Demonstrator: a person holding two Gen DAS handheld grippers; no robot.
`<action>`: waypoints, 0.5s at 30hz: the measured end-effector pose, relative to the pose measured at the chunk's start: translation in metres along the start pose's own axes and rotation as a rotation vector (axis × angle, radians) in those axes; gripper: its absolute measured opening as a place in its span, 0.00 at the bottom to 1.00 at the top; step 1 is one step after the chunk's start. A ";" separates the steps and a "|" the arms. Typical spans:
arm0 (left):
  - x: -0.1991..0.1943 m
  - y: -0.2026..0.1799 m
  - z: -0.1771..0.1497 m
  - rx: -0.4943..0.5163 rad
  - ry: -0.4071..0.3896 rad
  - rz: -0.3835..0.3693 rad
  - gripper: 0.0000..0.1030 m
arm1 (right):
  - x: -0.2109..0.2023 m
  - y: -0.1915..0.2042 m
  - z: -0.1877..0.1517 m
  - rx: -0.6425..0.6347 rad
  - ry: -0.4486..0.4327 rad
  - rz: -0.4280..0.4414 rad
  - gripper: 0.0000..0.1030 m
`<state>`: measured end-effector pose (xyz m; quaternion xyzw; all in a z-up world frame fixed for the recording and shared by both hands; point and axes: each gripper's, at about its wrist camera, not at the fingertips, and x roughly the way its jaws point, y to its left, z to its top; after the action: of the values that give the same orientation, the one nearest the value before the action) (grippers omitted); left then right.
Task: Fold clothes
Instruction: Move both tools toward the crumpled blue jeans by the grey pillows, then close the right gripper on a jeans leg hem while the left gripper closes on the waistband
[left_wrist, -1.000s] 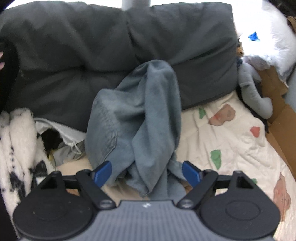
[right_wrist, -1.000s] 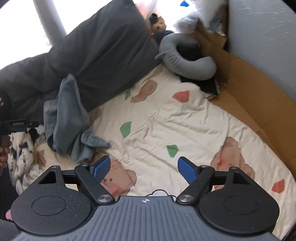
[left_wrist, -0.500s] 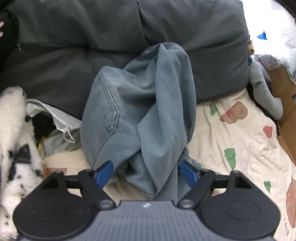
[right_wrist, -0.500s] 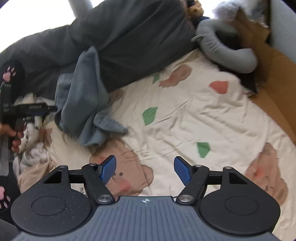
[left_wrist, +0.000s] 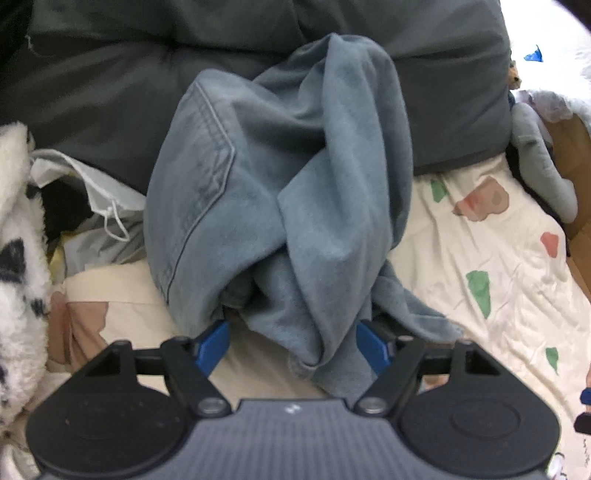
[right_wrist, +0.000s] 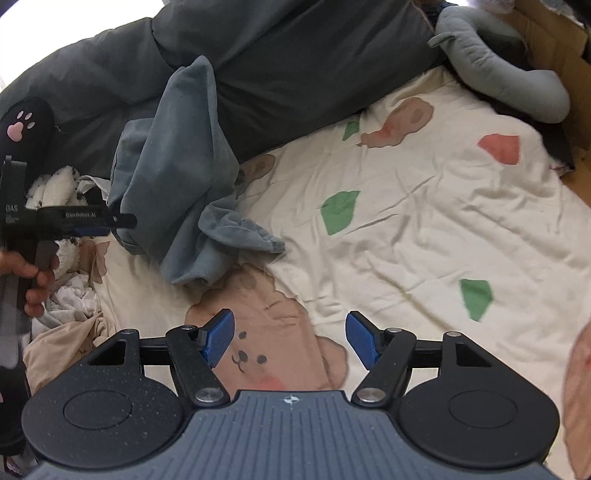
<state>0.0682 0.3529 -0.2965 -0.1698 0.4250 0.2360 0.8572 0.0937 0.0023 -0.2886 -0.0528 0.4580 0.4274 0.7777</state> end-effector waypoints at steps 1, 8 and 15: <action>0.003 0.001 -0.001 0.003 -0.003 0.003 0.75 | 0.007 0.002 0.000 0.002 -0.002 0.006 0.68; 0.012 0.005 -0.002 -0.020 -0.022 -0.031 0.67 | 0.056 0.020 0.000 0.075 -0.033 0.079 0.68; 0.015 0.005 -0.001 -0.034 -0.032 -0.056 0.49 | 0.098 0.046 0.006 0.098 -0.038 0.128 0.68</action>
<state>0.0729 0.3606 -0.3099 -0.1926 0.4020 0.2218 0.8672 0.0861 0.0944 -0.3446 0.0228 0.4658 0.4542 0.7590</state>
